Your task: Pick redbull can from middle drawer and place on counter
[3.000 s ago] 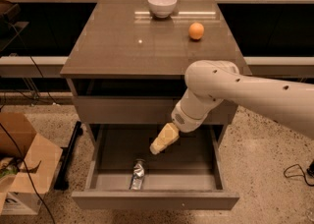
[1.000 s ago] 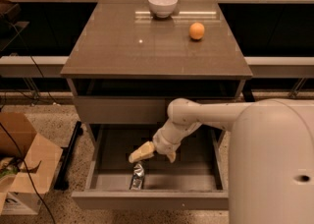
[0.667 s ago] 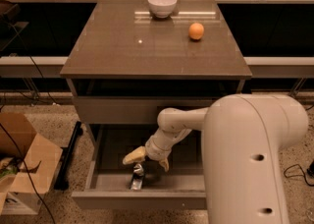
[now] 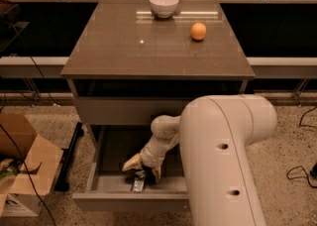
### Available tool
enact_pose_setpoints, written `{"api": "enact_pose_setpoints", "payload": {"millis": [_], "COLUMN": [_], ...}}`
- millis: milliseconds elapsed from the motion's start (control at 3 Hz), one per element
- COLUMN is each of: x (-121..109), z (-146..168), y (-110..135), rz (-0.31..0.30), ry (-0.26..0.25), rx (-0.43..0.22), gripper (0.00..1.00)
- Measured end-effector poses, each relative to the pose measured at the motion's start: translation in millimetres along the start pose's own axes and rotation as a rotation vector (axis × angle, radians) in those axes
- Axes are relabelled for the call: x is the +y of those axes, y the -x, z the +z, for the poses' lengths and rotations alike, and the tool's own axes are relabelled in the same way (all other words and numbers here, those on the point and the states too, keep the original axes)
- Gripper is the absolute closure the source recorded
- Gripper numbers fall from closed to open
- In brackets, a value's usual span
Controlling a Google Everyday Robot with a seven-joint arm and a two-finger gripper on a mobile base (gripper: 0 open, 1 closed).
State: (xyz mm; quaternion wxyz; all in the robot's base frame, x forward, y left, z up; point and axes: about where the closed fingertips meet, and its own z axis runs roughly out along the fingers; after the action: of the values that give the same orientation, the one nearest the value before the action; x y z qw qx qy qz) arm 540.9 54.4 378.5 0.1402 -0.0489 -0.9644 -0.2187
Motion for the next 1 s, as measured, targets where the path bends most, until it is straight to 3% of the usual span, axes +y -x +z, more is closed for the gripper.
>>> {"api": "enact_pose_setpoints", "payload": {"millis": [333, 667, 1000], "x": [4.6, 4.7, 9.0], "z": [13.1, 13.0, -0.4], "y": [0.8, 0.8, -0.8], "rz": [0.045, 0.045, 0.063], "ry": [-0.001, 0.0, 0.035], "rx": [0.026, 0.025, -0.006], "gripper": [0.42, 0.65, 0.96]}}
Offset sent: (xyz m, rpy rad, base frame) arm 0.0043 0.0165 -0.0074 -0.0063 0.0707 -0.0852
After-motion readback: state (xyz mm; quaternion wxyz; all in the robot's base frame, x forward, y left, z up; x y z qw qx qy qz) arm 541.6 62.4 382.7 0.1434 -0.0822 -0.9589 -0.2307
